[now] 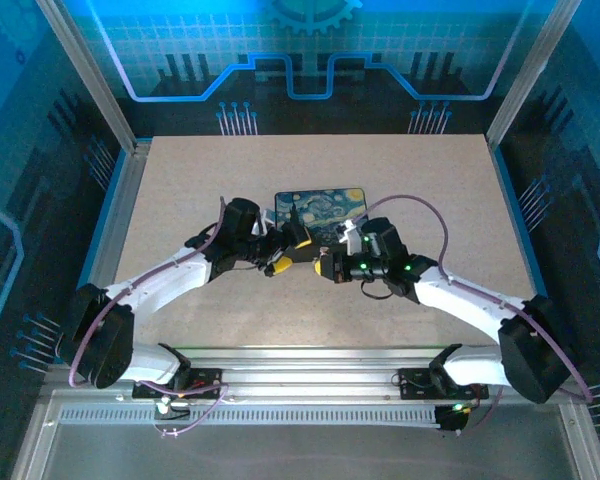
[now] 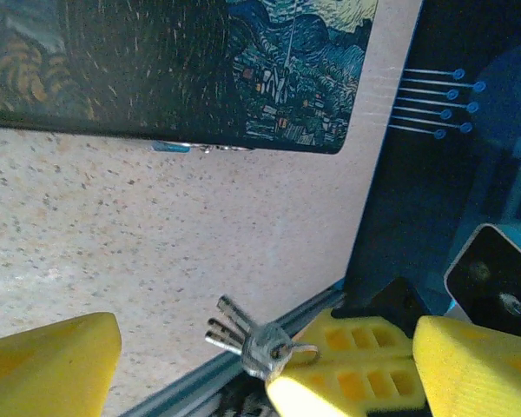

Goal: Unlock the padlock with the key

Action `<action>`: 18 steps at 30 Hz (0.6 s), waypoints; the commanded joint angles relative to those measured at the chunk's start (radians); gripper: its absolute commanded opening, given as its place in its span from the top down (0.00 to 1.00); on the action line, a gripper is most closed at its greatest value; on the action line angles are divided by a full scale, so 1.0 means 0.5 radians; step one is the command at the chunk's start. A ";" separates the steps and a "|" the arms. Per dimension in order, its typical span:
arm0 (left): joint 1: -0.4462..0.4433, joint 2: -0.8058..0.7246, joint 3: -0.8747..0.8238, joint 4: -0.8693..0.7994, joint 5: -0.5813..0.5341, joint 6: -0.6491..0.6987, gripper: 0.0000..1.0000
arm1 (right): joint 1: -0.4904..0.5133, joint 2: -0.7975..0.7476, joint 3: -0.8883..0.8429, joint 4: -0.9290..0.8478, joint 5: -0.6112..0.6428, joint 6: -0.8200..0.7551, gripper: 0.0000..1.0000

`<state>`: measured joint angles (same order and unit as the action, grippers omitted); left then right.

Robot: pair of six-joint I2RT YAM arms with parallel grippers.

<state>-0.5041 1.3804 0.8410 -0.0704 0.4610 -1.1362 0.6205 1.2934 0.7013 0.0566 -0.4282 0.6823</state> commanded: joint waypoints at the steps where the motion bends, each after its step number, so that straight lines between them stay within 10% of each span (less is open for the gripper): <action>1: -0.039 -0.018 -0.057 0.158 0.008 -0.437 0.12 | 0.044 0.084 0.154 0.105 -0.099 -0.087 0.94; 18: -0.016 -0.180 -0.160 0.099 -0.174 -0.741 0.25 | 0.136 0.341 0.346 0.192 -0.172 -0.088 0.94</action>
<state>-0.5198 1.3281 0.7692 0.0078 0.4065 -1.5150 0.6750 1.4647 0.8474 0.1287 -0.4877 0.6529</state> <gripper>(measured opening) 0.758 0.062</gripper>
